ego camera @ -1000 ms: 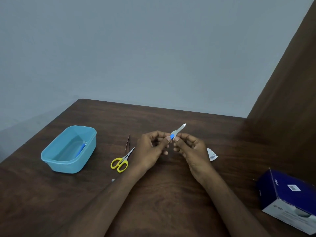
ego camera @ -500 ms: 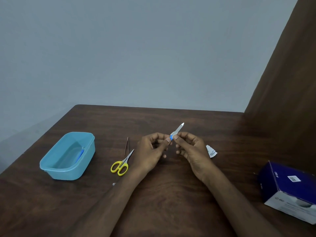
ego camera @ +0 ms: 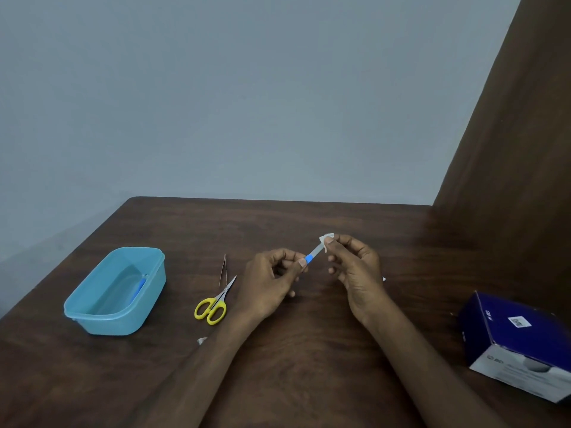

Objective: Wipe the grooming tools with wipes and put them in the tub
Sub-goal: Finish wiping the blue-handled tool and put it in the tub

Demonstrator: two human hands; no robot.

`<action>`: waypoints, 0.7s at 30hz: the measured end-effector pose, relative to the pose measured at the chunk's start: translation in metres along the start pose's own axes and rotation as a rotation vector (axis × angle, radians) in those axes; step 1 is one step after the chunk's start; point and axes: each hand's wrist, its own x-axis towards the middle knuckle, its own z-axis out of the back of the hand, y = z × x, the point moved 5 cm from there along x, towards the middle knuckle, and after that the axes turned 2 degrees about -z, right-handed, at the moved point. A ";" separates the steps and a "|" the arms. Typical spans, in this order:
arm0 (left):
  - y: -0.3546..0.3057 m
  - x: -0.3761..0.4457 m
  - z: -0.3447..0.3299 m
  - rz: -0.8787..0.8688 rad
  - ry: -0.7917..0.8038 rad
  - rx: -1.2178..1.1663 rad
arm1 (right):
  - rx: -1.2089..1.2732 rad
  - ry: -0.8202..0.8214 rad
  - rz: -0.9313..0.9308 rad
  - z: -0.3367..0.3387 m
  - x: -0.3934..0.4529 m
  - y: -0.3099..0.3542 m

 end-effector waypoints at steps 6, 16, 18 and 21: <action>-0.001 0.000 0.001 -0.014 -0.007 0.003 | 0.146 -0.126 0.018 0.006 0.001 0.005; 0.003 0.003 0.005 0.026 -0.065 -0.213 | -0.031 -0.001 -0.077 -0.002 -0.002 -0.016; 0.001 0.003 0.006 0.025 -0.057 -0.214 | -0.149 0.073 -0.045 -0.009 -0.004 -0.017; 0.002 0.003 0.007 0.029 -0.076 -0.197 | -0.204 0.085 -0.015 -0.011 -0.007 -0.016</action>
